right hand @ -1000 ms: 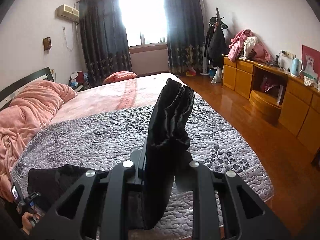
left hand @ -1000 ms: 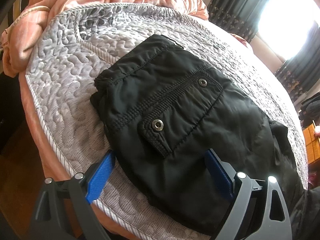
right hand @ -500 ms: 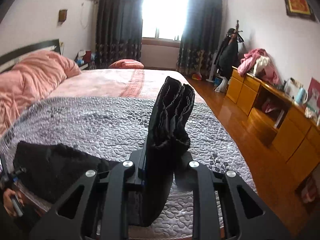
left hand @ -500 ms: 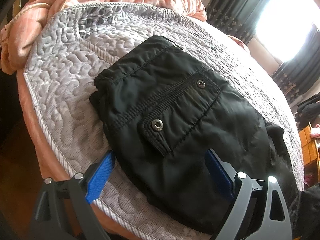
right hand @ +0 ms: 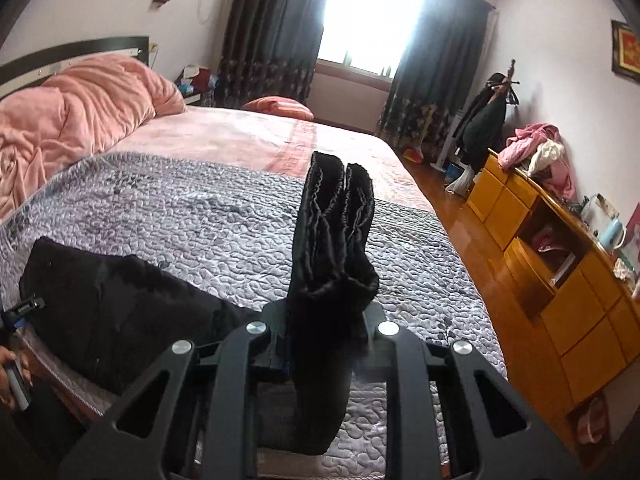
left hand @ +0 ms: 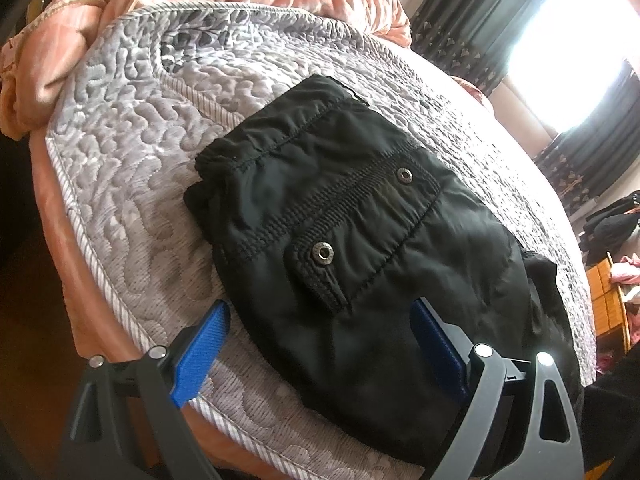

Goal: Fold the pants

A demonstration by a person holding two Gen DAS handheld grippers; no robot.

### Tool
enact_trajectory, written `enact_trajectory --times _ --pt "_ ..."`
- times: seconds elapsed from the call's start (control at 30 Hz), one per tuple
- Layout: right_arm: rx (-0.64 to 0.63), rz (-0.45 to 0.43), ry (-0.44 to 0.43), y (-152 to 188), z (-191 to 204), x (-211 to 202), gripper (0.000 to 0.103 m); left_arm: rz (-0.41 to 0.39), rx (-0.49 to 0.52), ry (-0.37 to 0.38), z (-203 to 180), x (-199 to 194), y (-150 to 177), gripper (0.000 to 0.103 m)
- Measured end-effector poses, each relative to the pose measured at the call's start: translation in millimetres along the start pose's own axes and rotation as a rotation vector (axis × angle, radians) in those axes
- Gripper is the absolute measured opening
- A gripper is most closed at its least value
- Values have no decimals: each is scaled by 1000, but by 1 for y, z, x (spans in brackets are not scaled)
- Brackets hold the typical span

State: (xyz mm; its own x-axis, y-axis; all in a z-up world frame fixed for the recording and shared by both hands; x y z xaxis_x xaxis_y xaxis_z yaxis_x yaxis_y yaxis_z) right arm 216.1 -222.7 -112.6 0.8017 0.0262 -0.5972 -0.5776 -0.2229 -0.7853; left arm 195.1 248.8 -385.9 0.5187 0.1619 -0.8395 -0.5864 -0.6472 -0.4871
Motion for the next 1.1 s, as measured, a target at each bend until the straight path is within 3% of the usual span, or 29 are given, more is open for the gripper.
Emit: enact_trajectory --times 0.47,0.6,0.83,1.1 --pt "-214 74 49 12 84 44 19 6 -28 37 5 -3 0 92" --pt "-347 99 100 29 120 60 19 8 -34 43 10 -3 1 92" --pt "-492 156 111 63 171 88 19 11 -41 54 12 -4 1 92" --pt "-647 182 162 92 207 105 19 12 -57 65 15 -6 1 92"
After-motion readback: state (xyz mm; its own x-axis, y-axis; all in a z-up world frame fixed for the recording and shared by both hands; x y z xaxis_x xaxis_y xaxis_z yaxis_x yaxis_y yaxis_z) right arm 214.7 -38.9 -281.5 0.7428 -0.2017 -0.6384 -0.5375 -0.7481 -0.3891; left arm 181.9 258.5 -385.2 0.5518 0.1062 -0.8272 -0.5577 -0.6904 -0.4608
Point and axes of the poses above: each gripper's, at about its wrist camera, not at the fingertips, and x roughly the way its jaws point, z to its left, y to its underside, the point moved 9 cm from there along x, roughly the way its jaws point, and after that the axes turned 8 degrees about -y, right-handed, at the moved point
